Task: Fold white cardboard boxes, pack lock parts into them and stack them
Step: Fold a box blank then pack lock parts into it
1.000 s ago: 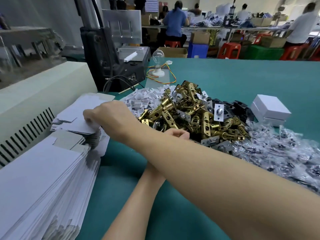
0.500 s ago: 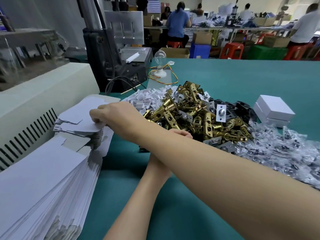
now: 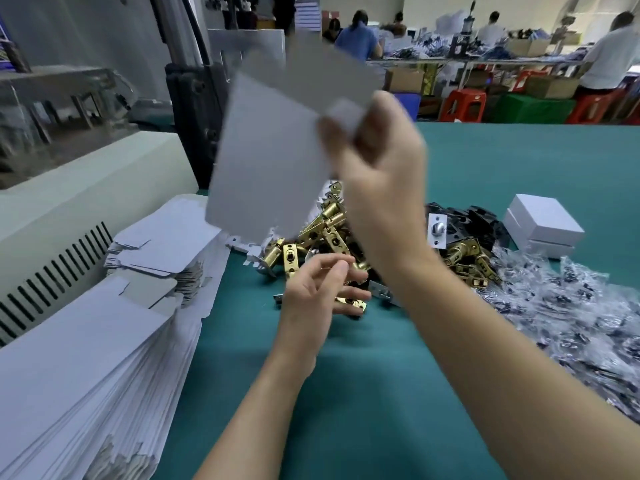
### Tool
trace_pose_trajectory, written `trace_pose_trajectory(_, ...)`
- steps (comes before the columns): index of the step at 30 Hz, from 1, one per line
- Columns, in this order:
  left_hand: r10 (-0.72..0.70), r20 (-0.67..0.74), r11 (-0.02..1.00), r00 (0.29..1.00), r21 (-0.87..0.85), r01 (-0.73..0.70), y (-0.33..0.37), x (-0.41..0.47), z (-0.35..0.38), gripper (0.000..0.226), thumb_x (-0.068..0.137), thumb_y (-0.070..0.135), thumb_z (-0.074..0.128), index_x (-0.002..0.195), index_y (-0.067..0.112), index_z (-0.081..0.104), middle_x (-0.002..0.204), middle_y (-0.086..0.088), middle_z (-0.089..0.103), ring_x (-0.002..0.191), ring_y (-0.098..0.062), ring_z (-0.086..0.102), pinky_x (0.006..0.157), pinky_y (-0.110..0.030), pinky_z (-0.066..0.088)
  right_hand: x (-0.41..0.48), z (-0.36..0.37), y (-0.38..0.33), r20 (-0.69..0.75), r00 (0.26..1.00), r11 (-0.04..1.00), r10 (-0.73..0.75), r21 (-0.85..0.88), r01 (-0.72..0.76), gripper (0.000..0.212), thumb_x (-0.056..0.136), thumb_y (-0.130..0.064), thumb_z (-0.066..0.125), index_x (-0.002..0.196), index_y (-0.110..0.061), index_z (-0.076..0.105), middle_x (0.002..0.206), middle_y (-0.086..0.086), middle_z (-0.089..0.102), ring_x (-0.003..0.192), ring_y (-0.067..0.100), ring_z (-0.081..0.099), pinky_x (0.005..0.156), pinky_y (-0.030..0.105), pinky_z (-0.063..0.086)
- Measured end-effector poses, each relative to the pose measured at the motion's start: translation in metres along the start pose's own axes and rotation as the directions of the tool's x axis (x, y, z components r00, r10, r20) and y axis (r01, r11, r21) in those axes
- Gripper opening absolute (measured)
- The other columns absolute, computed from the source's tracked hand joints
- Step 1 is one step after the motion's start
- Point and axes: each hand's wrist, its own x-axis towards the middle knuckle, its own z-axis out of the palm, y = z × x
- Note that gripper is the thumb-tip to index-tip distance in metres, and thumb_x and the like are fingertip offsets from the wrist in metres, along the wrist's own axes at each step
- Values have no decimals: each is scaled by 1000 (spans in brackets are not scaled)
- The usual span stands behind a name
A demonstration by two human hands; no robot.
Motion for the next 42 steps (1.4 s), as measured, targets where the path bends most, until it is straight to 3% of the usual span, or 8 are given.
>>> trace_pose_trajectory(5, -291, 219, 957, 931, 52, 286, 1, 1, -11, 40, 111, 25, 52, 147, 7, 58, 146, -15, 63, 135, -34, 59, 115, -49, 47, -35, -81, 17, 93, 896, 854, 434, 276, -442, 14, 99, -16, 67, 112, -18, 68, 104, 1, 79, 94, 12, 74, 76, 24, 58)
trace_pose_trajectory(12, -404, 507, 856, 761, -83, 510, 27, -20, 2, 94, 43, 87, 85, 108, 26, 54, 120, 5, 75, 101, -12, 76, 83, -27, 61, -87, -97, 42, 50, 787, 768, 615, 186, -613, 20, 98, -25, 68, 117, -25, 62, 102, 1, 79, 80, 16, 76, 40, 31, 51)
trace_pose_trajectory(13, -442, 427, 861, 789, -45, 507, 36, -23, 3, 155, 23, 89, 86, 151, 10, 48, 106, 15, 78, 90, -4, 77, 77, -19, 60, -90, -97, 43, 43, 784, 763, 620, 202, -614, 20, 98, -26, 68, 118, -26, 62, 102, 1, 79, 81, 17, 77, 39, 29, 51)
trace_pose_trajectory(15, -397, 482, 840, 781, -152, 521, 31, -26, -6, 131, 15, 85, 89, 126, 17, 77, 96, 17, 80, 86, -3, 78, 71, -18, 60, -93, -97, 43, 62, 786, 755, 616, 239, -611, 22, 98, -24, 68, 119, -24, 61, 103, 1, 79, 85, 20, 77, 41, 32, 54)
trace_pose_trajectory(19, -313, 600, 855, 737, -159, 493, 33, -42, -1, 83, 86, 57, 77, 145, 3, 57, 141, -20, 65, 131, -29, 63, 106, -39, 52, -96, -100, 48, 41, 819, 811, 572, 125, -572, 35, 94, -23, 74, 124, -27, 56, 109, -8, 74, 94, 12, 73, 58, 31, 59)
trace_pose_trajectory(26, -336, 474, 920, 814, -21, 392, 33, -42, -7, 97, 26, 73, 98, 107, 22, 83, 99, 2, 82, 89, -11, 79, 74, -24, 62, -96, -107, 51, 230, 967, 924, 110, -381, -14, 49, 90, -50, 68, 131, -24, 65, 136, -1, 43, 130, 9, 46, 112, 20, 37)
trace_pose_trajectory(34, -149, 482, 961, 864, 275, 13, 43, -36, 2, 125, 50, 86, 82, 148, 18, 44, 151, -12, 53, 136, -28, 53, 112, -46, 45, -97, -104, 44, 224, 963, 949, 148, -307, -74, 44, 77, -60, 74, 102, -26, 63, 127, -5, 41, 128, 15, 46, 106, 29, 43)
trace_pose_trajectory(42, -160, 387, 972, 908, 222, 76, 37, -27, -8, 89, 63, 69, 90, 137, 29, 63, 122, -3, 73, 102, -16, 70, 76, -27, 57, -94, -106, 43, 151, 969, 971, 196, -165, -170, 40, 76, -44, 83, 81, -18, 53, 112, 0, 48, 110, 13, 54, 92, 20, 46)
